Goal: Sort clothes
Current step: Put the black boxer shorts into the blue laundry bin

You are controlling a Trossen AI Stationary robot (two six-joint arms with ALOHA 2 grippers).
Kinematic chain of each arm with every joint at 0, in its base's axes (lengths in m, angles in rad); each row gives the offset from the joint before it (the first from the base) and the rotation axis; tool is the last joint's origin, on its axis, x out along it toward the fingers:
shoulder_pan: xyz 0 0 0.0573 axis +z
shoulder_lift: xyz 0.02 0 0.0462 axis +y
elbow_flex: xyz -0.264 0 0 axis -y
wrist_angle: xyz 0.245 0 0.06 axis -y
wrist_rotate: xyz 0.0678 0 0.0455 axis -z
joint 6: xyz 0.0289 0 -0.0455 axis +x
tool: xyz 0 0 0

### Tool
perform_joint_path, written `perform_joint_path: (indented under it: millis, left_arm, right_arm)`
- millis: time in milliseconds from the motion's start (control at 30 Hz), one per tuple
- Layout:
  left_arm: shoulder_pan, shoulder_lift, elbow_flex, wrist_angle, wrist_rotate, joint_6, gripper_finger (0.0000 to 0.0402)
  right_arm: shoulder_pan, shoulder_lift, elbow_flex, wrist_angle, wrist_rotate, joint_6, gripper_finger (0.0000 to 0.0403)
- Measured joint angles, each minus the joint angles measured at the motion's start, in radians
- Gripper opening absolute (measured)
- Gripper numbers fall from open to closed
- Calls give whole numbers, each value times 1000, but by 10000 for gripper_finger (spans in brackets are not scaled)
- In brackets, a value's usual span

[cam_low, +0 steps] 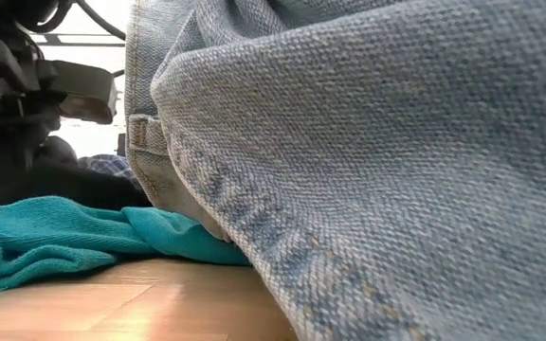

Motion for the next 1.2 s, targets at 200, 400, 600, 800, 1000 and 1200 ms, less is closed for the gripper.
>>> perform_joint_path:
  millis: [200, 400, 600, 800, 1000, 1200]
  left_arm:
    - [0, -21, 0, 2, 19, -8, 5]
    - [0, -57, 2, -4, 18, -20, 2]
    - [0, -109, 24, -115, -8, -31, 1]
    - [0, -124, 180, -404, -92, -15, 1]
    - [0, -124, 387, -637, -199, 57, 0]
    - [8, -123, 627, -794, -310, 147, 0]
  right_arm:
    - [0, 0, 0, 0, 0, 0, 148]
    - [0, 0, 0, 0, 0, 0, 148]
    - [0, 0, 0, 0, 0, 0, 148]
    - [0, 0, 0, 0, 0, 0, 148]
    - [0, 0, 0, 0, 0, 0, 148]
    - [0, 0, 0, 0, 0, 0, 148]
